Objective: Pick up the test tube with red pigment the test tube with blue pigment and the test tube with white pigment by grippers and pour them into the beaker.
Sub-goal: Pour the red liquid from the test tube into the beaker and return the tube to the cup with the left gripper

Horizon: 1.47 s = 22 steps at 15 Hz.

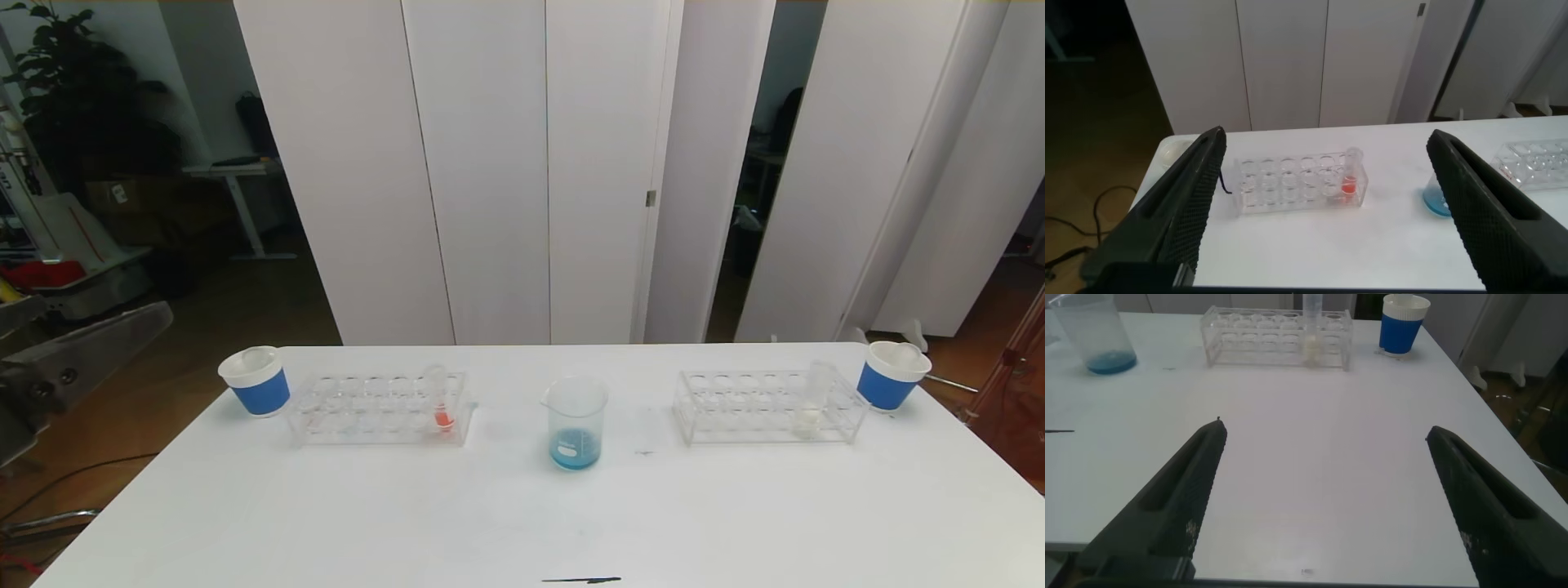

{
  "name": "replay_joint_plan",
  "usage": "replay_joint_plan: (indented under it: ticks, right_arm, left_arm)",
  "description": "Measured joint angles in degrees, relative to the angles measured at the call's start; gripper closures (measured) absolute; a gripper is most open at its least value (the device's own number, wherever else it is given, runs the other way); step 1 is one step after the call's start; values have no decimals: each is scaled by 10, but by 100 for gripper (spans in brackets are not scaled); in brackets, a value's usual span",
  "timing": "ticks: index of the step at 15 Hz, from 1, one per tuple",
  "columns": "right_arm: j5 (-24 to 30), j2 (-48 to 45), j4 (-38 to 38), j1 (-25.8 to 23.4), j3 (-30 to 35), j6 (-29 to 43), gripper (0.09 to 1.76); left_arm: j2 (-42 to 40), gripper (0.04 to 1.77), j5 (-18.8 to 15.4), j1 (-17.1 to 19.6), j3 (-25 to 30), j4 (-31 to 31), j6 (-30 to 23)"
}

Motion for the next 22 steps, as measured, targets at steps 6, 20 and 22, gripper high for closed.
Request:
replay_joint_plan:
  ticks: [6, 20, 22]
  right_arm:
    - [0, 0, 0, 0, 0, 0, 10]
    - [0, 0, 0, 0, 0, 0, 10]
    - [0, 0, 0, 0, 0, 0, 10]
  left_arm:
    - [185, 6, 8, -100, 64, -153, -47]
    - [508, 6, 188, -202, 171, -584, -93]
    - [544, 6, 206, -205, 168, -617, -91]
